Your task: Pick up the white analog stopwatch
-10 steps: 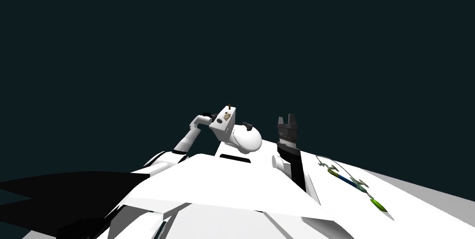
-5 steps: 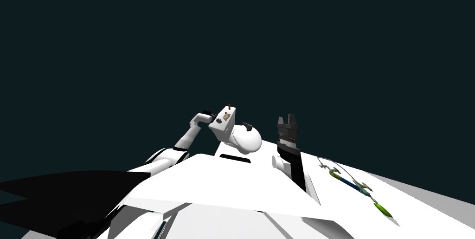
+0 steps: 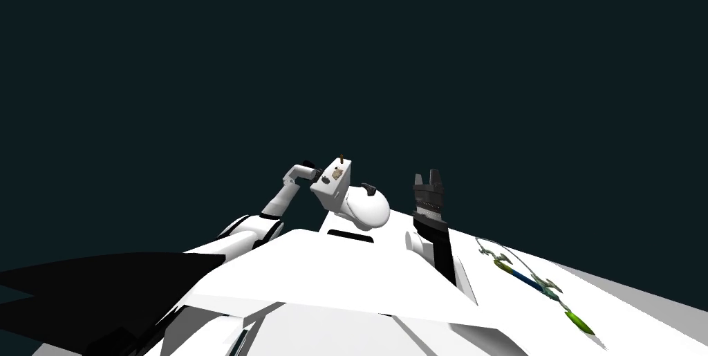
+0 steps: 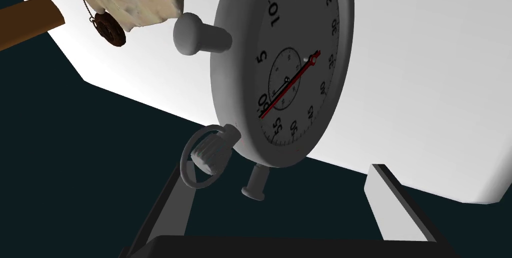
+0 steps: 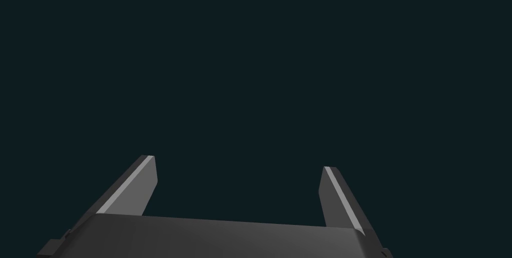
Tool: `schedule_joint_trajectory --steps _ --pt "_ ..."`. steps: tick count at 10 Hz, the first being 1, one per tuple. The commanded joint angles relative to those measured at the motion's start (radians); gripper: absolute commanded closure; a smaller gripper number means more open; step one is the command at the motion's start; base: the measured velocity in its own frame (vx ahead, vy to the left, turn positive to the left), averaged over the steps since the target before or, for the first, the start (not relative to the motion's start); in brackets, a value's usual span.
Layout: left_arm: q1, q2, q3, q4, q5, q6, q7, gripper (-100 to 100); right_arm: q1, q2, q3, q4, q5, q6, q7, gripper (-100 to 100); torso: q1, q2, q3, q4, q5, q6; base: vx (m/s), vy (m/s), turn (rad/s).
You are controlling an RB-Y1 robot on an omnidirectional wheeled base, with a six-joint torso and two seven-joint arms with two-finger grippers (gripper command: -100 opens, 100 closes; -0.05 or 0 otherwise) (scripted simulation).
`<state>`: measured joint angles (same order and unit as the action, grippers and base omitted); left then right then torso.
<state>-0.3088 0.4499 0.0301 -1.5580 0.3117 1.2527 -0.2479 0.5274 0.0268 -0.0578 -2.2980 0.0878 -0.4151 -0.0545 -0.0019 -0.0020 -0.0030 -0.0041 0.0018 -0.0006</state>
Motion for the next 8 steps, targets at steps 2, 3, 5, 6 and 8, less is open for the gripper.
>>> schedule_joint_trajectory --steps 2,3,5,6,8 --pt "-0.03 0.014 0.002 0.003 0.02 0.078 0.011 -100 0.0 0.0 0.0 0.0 0.0 0.0 0.0 0 0.001 0.0 0.0 0.0 0.0 0.0 0.01 -0.026 0.025" --pt "-0.03 0.014 0.002 0.003 0.02 0.108 0.011 -100 0.0 0.0 0.0 0.0 0.0 0.0 0.0 0 0.0 0.0 0.0 0.0 0.0 0.0 0.014 -0.035 0.028" --pt "-0.055 0.025 0.004 0.006 0.037 0.164 0.019 -100 0.0 0.0 0.0 0.0 0.0 0.0 0.0 0 0.001 0.0 0.0 0.0 0.0 0.0 0.009 -0.025 0.015" --pt "-0.055 0.025 0.004 0.006 0.037 0.191 0.019 -100 0.0 0.0 0.0 0.0 0.0 0.0 0.0 0 0.0 0.0 0.0 0.0 0.0 0.0 0.016 -0.034 0.034" --pt "-0.079 0.035 0.007 0.01 0.052 0.237 0.028 -100 0.0 0.0 0.0 0.0 0.0 0.0 0.0 0 0.001 0.0 0.0 0.0 0.0 0.0 0.007 -0.026 0.025"
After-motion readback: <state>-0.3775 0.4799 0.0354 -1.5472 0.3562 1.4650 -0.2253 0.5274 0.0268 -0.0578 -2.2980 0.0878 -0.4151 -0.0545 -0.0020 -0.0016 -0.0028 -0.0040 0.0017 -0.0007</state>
